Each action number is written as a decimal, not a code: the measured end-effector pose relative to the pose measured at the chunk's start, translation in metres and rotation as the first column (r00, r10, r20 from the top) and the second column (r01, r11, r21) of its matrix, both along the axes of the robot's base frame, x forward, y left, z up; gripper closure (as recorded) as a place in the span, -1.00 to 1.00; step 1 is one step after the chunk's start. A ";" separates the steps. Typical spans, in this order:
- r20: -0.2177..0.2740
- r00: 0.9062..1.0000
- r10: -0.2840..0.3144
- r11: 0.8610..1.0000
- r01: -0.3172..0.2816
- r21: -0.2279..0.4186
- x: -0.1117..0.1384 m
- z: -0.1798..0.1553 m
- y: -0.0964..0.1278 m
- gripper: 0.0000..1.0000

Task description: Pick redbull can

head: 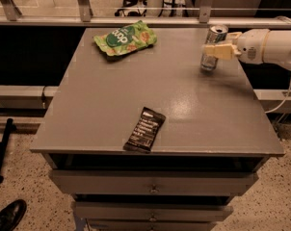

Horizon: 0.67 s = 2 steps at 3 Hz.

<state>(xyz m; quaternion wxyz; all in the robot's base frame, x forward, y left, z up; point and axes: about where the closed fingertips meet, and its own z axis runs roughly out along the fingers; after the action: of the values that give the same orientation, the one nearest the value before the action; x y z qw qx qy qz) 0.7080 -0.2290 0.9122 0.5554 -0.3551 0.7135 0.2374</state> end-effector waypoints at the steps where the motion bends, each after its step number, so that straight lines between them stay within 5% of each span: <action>1: 0.038 0.999 0.039 0.998 -0.041 0.052 -0.012 0.029 0.016 0.87; 2: 0.084 0.991 0.100 0.989 -0.108 0.105 -0.033 0.071 0.042 1.00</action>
Offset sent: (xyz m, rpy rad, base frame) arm -0.0617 0.0611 0.1226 0.1667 -0.1304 0.1655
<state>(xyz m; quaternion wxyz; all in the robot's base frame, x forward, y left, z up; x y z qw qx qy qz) 0.6747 -0.1873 0.9831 0.5885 -0.3699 0.6575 0.2908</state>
